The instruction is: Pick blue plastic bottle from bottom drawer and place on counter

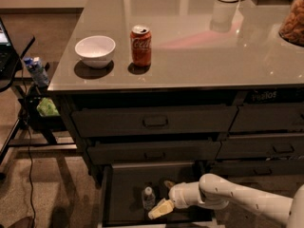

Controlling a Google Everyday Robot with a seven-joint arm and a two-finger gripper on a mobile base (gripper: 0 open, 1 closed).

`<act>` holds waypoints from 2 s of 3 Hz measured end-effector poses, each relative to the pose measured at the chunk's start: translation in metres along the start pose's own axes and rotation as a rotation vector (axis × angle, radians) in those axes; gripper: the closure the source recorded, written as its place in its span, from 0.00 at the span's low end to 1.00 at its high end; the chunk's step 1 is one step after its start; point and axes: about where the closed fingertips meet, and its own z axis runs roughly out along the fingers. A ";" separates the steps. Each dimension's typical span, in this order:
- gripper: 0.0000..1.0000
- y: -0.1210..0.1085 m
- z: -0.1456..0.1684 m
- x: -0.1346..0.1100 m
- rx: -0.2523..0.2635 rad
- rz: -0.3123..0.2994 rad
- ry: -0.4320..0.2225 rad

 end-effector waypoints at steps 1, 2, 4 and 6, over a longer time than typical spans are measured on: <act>0.00 -0.008 0.018 0.004 -0.005 0.004 -0.019; 0.00 -0.014 0.035 0.007 -0.017 0.008 -0.035; 0.00 -0.021 0.065 0.007 -0.047 0.016 -0.062; 0.00 -0.024 0.092 0.007 -0.074 0.025 -0.080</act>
Offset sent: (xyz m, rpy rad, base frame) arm 0.0209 0.0276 -0.0461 0.0594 -0.0012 -0.0114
